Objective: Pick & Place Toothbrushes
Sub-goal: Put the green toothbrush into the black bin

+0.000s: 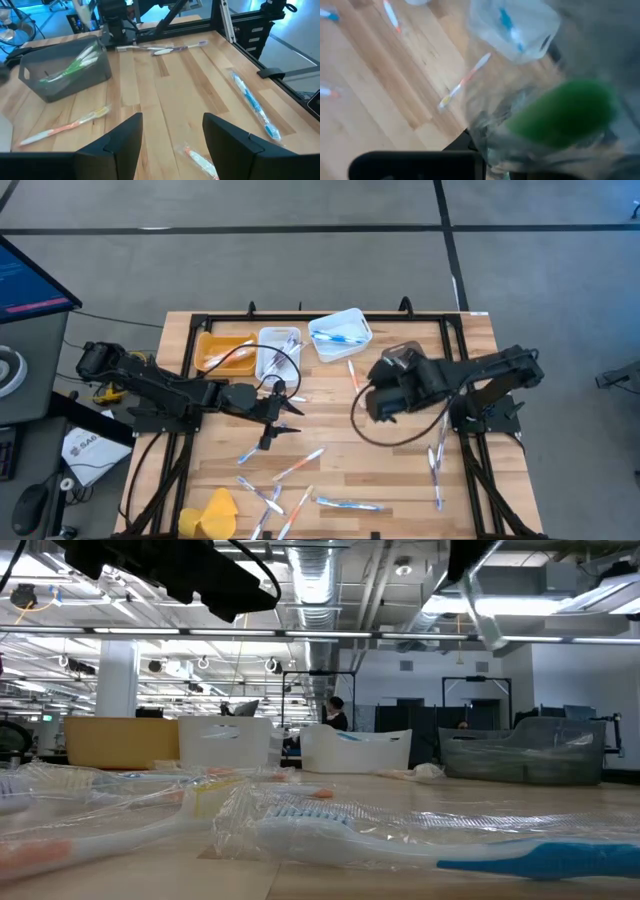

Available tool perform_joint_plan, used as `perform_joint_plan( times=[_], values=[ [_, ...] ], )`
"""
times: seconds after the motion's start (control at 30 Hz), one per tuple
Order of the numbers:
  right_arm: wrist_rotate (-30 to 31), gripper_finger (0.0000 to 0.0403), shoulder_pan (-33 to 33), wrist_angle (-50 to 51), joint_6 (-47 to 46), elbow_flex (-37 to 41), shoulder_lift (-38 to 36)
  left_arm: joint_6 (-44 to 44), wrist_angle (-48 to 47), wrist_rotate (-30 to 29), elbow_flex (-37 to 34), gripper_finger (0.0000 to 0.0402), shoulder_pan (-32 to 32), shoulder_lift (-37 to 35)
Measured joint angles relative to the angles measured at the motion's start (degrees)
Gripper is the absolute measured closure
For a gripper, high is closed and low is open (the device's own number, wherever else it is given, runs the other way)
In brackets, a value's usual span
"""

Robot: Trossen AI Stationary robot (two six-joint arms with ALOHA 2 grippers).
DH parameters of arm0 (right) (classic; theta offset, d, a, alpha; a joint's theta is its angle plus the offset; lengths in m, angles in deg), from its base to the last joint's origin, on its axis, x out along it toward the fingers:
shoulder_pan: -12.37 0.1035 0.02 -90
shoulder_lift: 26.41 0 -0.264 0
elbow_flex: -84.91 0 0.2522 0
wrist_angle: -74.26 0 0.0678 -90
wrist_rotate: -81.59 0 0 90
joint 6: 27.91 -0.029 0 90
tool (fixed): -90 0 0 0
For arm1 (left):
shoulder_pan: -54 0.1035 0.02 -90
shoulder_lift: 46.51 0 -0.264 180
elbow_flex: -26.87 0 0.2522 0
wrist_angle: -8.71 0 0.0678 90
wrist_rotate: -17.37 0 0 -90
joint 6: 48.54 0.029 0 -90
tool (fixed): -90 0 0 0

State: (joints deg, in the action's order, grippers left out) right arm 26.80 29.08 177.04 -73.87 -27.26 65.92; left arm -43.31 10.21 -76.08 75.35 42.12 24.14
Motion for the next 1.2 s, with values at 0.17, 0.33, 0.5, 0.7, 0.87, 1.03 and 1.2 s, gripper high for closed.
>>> perform_joint_plan(
  times=[0.17,0.33,0.5,0.7,0.87,1.03,1.2],
  values=[
    [-5.5,0.0371,-4.9,0.8,3.3,0.9,-3.2,0.0,-0.9,0.0,0.0,0.0204,0.0,0.0],
    [-8.9,0.0371,-10.5,1.1,5.8,3.2,-7.7,0.0,-3.3,-0.1,0.0,0.0202,0.1,0.0],
    [-11.6,0.0371,-15.6,1.0,8.2,6.3,-11.4,0.0,-4.5,-0.1,0.0,0.0206,0.1,0.0],
    [-12.7,0.0371,-21.3,1.0,9.1,12.3,-13.4,0.0,-5.0,-0.2,0.0,0.0207,0.1,0.0],
    [-16.7,0.0371,-27.6,0.3,11.2,18.2,-12.8,0.0,-5.1,-0.2,0.0,0.0207,0.1,0.0],
    [-20.7,0.0371,-30.9,-3.6,14.1,23.3,-11.6,0.0,-5.3,-0.2,0.0,0.0207,0.1,0.0],
    [-23.0,0.0371,-33.2,-8.7,17.5,26.0,-10.4,0.0,-5.7,-0.5,0.0,0.0207,0.1,0.0]
  ],
)
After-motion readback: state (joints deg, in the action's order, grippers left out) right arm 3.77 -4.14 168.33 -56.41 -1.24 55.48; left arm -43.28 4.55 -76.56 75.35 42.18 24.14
